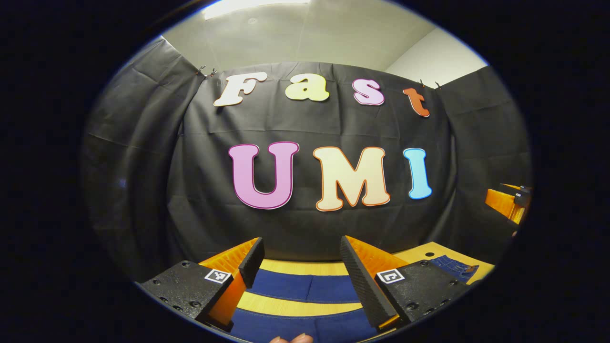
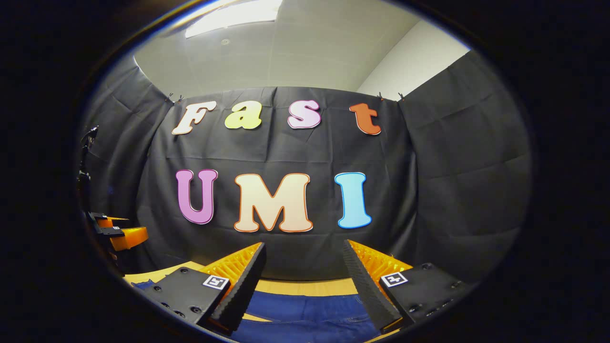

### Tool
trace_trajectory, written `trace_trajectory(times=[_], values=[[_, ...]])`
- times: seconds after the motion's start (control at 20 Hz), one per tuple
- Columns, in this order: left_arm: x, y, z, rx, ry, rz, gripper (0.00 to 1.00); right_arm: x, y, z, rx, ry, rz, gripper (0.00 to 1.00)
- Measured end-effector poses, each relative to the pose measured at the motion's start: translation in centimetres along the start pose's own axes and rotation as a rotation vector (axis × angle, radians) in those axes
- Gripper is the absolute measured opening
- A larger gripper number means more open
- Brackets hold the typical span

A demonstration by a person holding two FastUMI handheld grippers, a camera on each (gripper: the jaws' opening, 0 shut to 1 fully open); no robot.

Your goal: Grasp the waist and the cuffs of the jeans and fold them to make the two legs overlap; first hold the waist and fold one-third of the jeans toward the cuffs, then hold the cuffs and fold the remaining one-third in the same direction to finish folding.

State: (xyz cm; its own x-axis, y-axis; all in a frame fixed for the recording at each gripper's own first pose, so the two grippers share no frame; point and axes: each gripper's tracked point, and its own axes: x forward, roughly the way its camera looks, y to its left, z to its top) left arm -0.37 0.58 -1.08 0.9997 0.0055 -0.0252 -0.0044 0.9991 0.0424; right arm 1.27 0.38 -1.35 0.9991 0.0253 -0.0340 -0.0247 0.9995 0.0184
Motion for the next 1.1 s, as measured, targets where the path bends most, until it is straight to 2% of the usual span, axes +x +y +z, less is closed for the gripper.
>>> trace_trajectory(times=[0.15,0.4,0.45,0.65,0.9,1.1], values=[[-0.2,0.4,-0.5,0.007,0.017,-0.022,0.95,0.4,0.5,0.1,0.004,-0.001,0.004,0.99],[-1.0,2.3,-1.4,0.088,0.043,-0.047,0.94,0.8,0.6,0.0,0.011,-0.001,-0.005,0.99],[-1.4,2.7,-2.2,0.106,0.064,-0.060,0.98,0.9,0.5,-0.1,0.011,0.002,-0.010,0.99],[-3.3,4.7,-5.8,0.180,0.178,-0.112,0.97,1.1,0.7,-1.0,0.009,0.021,-0.023,0.99],[-6.1,8.5,-11.5,0.414,0.337,-0.175,0.95,0.9,1.8,-1.9,-0.007,0.037,-0.020,0.99],[-8.1,10.8,-17.5,0.531,0.494,-0.252,0.95,0.6,2.4,-3.1,-0.023,0.066,-0.028,0.99]])
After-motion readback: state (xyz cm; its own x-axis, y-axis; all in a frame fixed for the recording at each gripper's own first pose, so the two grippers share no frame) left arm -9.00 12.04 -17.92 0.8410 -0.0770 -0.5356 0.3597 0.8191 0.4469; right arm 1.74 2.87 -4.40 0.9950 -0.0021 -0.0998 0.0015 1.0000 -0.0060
